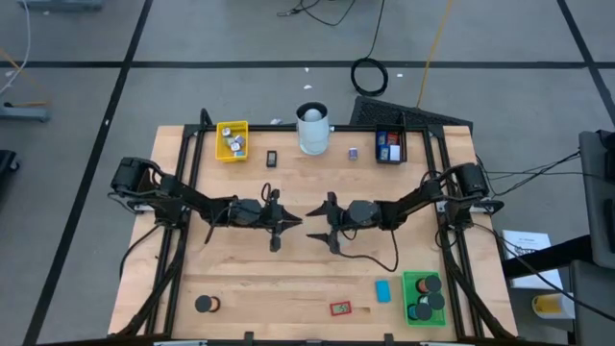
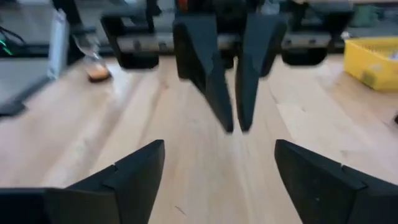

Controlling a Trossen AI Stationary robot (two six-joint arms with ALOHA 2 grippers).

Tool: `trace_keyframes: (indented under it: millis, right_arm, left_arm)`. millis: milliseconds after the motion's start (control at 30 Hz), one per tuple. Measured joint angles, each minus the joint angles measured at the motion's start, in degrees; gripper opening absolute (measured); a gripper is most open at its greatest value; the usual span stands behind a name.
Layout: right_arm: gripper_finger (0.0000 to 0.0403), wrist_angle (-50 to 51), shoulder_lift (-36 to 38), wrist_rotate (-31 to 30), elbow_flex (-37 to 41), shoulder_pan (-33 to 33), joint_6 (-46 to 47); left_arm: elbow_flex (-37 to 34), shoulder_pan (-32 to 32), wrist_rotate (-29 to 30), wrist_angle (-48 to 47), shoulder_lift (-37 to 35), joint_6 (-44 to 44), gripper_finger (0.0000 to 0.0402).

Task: Pick & Place Office items
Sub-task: Put the green charger adapter into the yellow bin

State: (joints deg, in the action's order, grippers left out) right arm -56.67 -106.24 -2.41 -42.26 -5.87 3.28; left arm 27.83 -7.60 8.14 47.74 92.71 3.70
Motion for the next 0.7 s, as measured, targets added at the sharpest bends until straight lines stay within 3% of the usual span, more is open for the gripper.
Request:
trace_keyframes:
  millis: [200,367,533,700]
  right_arm:
    - [0.0301,9.35,1.96,-3.71,0.11,0.11,-0.54]
    - [0.0256,35.06,13.52,-11.02,-1.82,-0.22,4.84]
    - [0.0204,65.35,23.98,-11.53,-8.20,-4.39,16.35]
    - [0.0215,87.09,25.78,-17.08,-14.90,-12.98,26.81]
  left_arm:
    - [-0.11,0.16,-0.61,-2.22,0.02,-0.44,0.0004]
    - [-0.15,0.18,-0.52,-3.10,0.04,-1.30,0.0016]
    - [-0.15,-0.04,-0.65,-4.73,0.04,-2.54,0.0009]
    - [-0.18,-0.19,-0.70,-5.29,0.04,-3.04,0.0005]
